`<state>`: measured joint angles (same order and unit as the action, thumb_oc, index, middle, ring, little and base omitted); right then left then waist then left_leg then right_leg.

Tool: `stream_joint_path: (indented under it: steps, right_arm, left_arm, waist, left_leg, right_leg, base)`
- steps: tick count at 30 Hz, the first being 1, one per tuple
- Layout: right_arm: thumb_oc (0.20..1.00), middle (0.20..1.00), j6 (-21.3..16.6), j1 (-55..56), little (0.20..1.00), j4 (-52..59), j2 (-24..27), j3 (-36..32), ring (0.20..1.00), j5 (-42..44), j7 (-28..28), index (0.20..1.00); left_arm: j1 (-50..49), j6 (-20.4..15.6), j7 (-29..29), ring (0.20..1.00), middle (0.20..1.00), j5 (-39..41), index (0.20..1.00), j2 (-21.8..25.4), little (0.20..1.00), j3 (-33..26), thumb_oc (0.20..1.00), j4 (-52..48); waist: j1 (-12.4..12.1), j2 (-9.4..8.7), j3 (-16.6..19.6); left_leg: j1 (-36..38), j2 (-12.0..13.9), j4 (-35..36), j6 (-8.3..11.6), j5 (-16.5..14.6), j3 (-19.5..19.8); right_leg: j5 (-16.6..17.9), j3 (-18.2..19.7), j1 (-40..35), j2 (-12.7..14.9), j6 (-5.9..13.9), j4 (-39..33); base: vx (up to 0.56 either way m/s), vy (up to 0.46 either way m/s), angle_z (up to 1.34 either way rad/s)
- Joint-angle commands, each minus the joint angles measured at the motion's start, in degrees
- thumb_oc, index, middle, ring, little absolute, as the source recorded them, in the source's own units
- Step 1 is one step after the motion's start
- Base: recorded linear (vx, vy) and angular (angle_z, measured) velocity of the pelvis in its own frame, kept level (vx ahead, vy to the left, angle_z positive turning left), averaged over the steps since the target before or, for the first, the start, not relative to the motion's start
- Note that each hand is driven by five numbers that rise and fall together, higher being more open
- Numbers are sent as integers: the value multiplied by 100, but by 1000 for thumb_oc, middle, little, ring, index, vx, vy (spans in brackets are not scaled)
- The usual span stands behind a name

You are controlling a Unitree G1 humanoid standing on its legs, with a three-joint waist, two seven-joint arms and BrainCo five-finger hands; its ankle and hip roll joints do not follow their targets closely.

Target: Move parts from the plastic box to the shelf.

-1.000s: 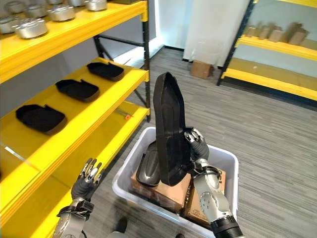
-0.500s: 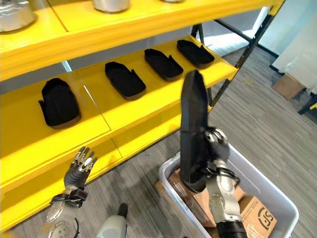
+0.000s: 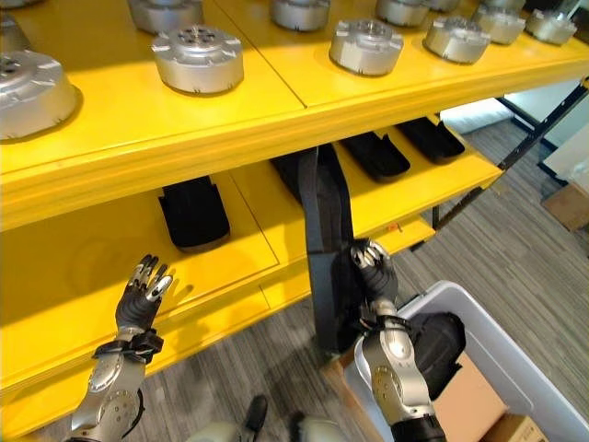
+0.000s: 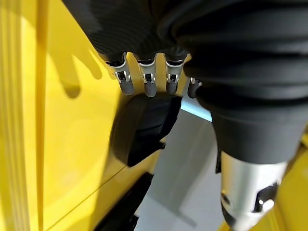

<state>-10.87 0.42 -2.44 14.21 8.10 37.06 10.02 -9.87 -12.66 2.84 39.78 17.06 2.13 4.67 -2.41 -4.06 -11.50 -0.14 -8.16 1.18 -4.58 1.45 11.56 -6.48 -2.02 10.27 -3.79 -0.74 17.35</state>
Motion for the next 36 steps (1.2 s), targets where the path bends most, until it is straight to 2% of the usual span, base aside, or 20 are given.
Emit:
stream_joint_path:
  steps: [1, 3, 10, 12, 13, 14, 15, 16, 18, 19, 20, 21, 24, 26, 27, 28, 32, 34, 35, 36]
  right_arm:
    - [200, 200, -453, -626, 200, 75, 140, -284, 200, 188, -161, 200]
    - [200, 200, -448, -583, 200, 60, 140, -284, 200, 225, -184, 200]
    - [200, 200, -385, -434, 200, 48, 142, -309, 200, 213, -209, 200]
    - [200, 200, -376, -366, 200, 86, 206, -375, 200, 187, -252, 200]
    - [200, 200, -396, -367, 200, 84, 255, -411, 200, 198, -241, 200]
    - [200, 200, -463, -395, 200, 158, 351, -534, 200, 209, -192, 200]
    - [200, 200, -462, -399, 200, 158, 351, -537, 200, 209, -192, 200]
    - [200, 200, -462, -419, 200, 156, 350, -512, 200, 223, -154, 200]
    - [200, 200, -432, -409, 200, 166, 322, -465, 200, 240, -181, 200]
    - [200, 200, -407, -368, 200, 126, 323, -447, 200, 270, -182, 200]
    - [200, 200, -408, -367, 200, 125, 327, -444, 200, 271, -182, 200]
    - [200, 200, -425, -378, 200, 127, 339, -432, 200, 267, -154, 200]
    - [200, 200, -434, -370, 200, 100, 391, -430, 200, 298, -97, 200]
    - [200, 200, -479, -280, 200, 189, 410, -487, 200, 318, -58, 200]
    - [200, 200, -479, -280, 200, 189, 410, -487, 200, 318, -58, 200]
    - [200, 200, -474, -224, 200, 223, 404, -523, 200, 354, -53, 200]
    - [200, 200, -478, -101, 200, 267, 330, -695, 200, 308, -73, 200]
    - [200, 200, -460, -58, 200, 277, 292, -735, 200, 265, -79, 200]
    - [200, 200, -460, -58, 200, 277, 292, -735, 200, 264, -79, 200]
    - [200, 200, -402, -12, 200, 294, 212, -763, 200, 195, -66, 200]
  left_arm:
    - [13, -255, -93, 1000, 1000, -157, 1000, 79, 1000, -92, 1000, -414]
    - [-70, -260, -118, 1000, 1000, -125, 1000, 13, 1000, -117, 1000, -412]
    - [-388, -166, -249, 1000, 1000, 12, 1000, -17, 1000, -178, 1000, -567]
    - [-459, -153, -335, 1000, 1000, 41, 1000, -47, 1000, -194, 1000, -606]
    - [-416, -150, -374, 1000, 1000, 67, 1000, -51, 1000, -166, 1000, -593]
    - [-231, -156, -412, 1000, 1000, 136, 1000, -30, 1000, -75, 1000, -564]
    - [-226, -156, -412, 1000, 1000, 136, 1000, -30, 1000, -75, 1000, -563]
    - [-194, -142, -414, 1000, 1000, 136, 1000, -28, 1000, -68, 1000, -578]
    - [-224, -132, -429, 1000, 1000, 140, 1000, -49, 1000, -54, 1000, -632]
    - [-209, -109, -382, 1000, 1000, 212, 1000, -75, 1000, -59, 1000, -643]
    - [-212, -108, -382, 1000, 1000, 212, 1000, -79, 1000, -60, 1000, -645]
    - [-180, -118, -352, 1000, 1000, 224, 1000, -69, 1000, -62, 1000, -663]
    - [-110, -117, -311, 1000, 1000, 263, 1000, -43, 1000, -27, 1000, -665]
    - [-80, -94, -310, 1000, 1000, 302, 1000, -40, 1000, 25, 1000, -656]
    - [-80, -94, -310, 1000, 1000, 302, 1000, -40, 1000, 25, 1000, -656]
    - [-99, -80, -346, 1000, 1000, 285, 1000, -10, 1000, 27, 1000, -645]
    - [-186, -45, -432, 1000, 1000, 207, 1000, 58, 1000, -29, 1000, -667]
    - [-229, -57, -435, 1000, 1000, 169, 1000, 90, 1000, -85, 1000, -668]
    - [-229, -57, -435, 1000, 1000, 169, 1000, 90, 1000, -85, 1000, -669]
    - [-214, -81, -382, 1000, 1000, 89, 1000, 170, 1000, -181, 1000, -651]
  waist:
    - [-99, -68, 365]
    - [-113, -76, 412]
    - [-252, -95, 603]
    - [-266, -92, 536]
    - [-250, -87, 446]
    - [-127, -109, 196]
    - [-127, -109, 206]
    - [-94, -176, 182]
    - [-108, -187, 188]
    - [-17, -150, 261]
    - [-15, -141, 250]
    - [18, -85, 280]
    - [126, 111, 325]
    - [206, 220, 332]
    - [202, 220, 329]
    - [191, 309, 357]
    - [92, 287, 406]
    - [51, 250, 424]
    - [51, 249, 423]
    - [-16, 155, 471]
  left_leg:
    - [-138, 173, 236, 262, 338, 141]
    - [-82, 196, 245, 271, 312, 105]
    - [-95, 244, 240, 311, 309, 47]
    - [-281, 162, -132, 359, 273, 75]
    - [-510, 75, -544, 411, 192, 73]
    - [-821, 300, -1436, 534, -223, -605]
    - [-844, 300, -1439, 533, -210, -606]
    - [-843, 484, -1638, 489, -372, -748]
    - [-672, 796, -1751, 493, -566, -679]
    - [-339, 1642, -1471, 587, -277, -656]
    - [-305, 1656, -1440, 599, -270, -653]
    - [-230, 1962, -1285, 665, -50, -561]
    - [-110, 2508, -760, 874, 530, -394]
    - [1, 2802, -390, 967, 632, -776]
    - [8, 2803, -384, 967, 635, -781]
    - [120, 2851, -92, 1105, 693, -822]
    - [186, 2605, 121, 1214, 476, -856]
    - [236, 2419, 102, 1177, 292, -832]
    - [237, 2417, 101, 1176, 291, -833]
    - [169, 2165, -95, 1081, -2, -880]
  right_leg:
    - [502, -424, -945, 297, 252, -838]
    - [544, -344, -1129, 292, 261, -1120]
    - [639, -502, -1446, 338, 247, -1697]
    - [677, -544, -1478, 358, 231, -1784]
    - [675, -583, -1425, 389, 213, -1728]
    - [698, -716, -1248, 545, 172, -1505]
    - [711, -717, -1227, 545, 172, -1507]
    - [762, -721, -1155, 648, 182, -1448]
    - [725, -698, -1170, 690, 188, -1351]
    - [585, -806, -1110, 794, 204, -1159]
    - [574, -810, -1125, 781, 195, -1150]
    - [531, -830, -1061, 821, 219, -1050]
    - [352, -990, -930, 934, 261, -735]
    - [246, -1193, -856, 1126, 328, -445]
    - [244, -1189, -857, 1126, 328, -442]
    - [256, -1257, -878, 1177, 358, -469]
    - [492, -1435, -1060, 1400, 550, -719]
    - [676, -1447, -1125, 1553, 687, -860]
    - [677, -1447, -1127, 1554, 688, -862]
    - [836, -1472, -1207, 1827, 859, -992]
  base:
    - [21, -35, 11]
    - [-4, -50, 8]
    - [-29, -59, 7]
    - [-130, -55, 4]
    - [-312, 6, 27]
    - [-273, 19, 61]
    - [-260, 30, 85]
    - [-64, 24, 83]
    - [-39, 85, 36]
    - [-6, 107, 15]
    - [-13, 158, 38]
    - [0, 114, 45]
    - [-2, 212, 29]
    - [-3, 232, 38]
    - [17, 226, 58]
    - [26, 180, 62]
    - [47, 206, 57]
    - [37, 162, 37]
    - [42, 286, 20]
    - [34, 237, 13]
